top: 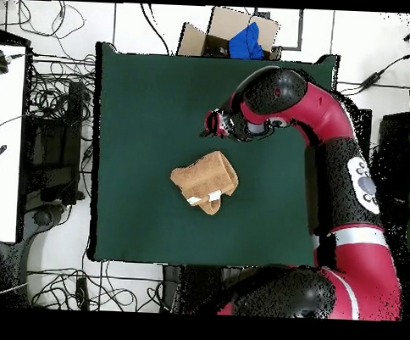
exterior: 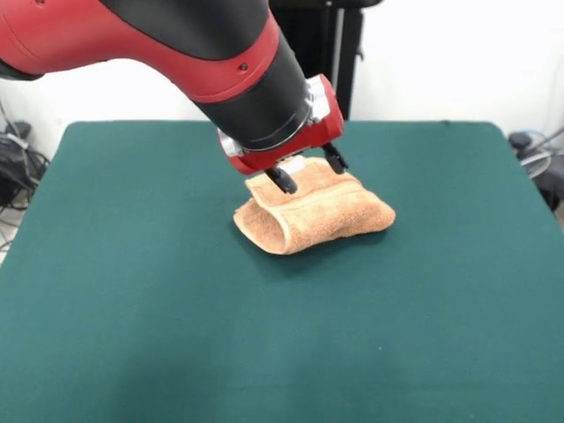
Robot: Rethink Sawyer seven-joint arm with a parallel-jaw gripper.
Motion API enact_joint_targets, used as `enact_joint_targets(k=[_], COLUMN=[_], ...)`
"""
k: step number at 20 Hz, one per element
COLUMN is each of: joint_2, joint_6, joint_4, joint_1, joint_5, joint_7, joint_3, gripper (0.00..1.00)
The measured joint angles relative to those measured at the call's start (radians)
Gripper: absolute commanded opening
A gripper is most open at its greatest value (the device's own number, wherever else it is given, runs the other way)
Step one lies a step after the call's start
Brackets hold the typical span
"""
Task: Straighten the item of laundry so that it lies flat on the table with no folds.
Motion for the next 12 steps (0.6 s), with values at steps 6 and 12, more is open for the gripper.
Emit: enact_joint_targets(k=[6, 12], joint_2=[0.0, 0.0], joint_6=[-0.021, -0.044], joint_4=[0.025, 0.049], joint_1=[0.0, 0.0], joint_5=[-0.053, -0.112], joint_7=[0.0, 0.0], joint_3=[-0.003, -0.007], gripper=[1.0, 1.0])
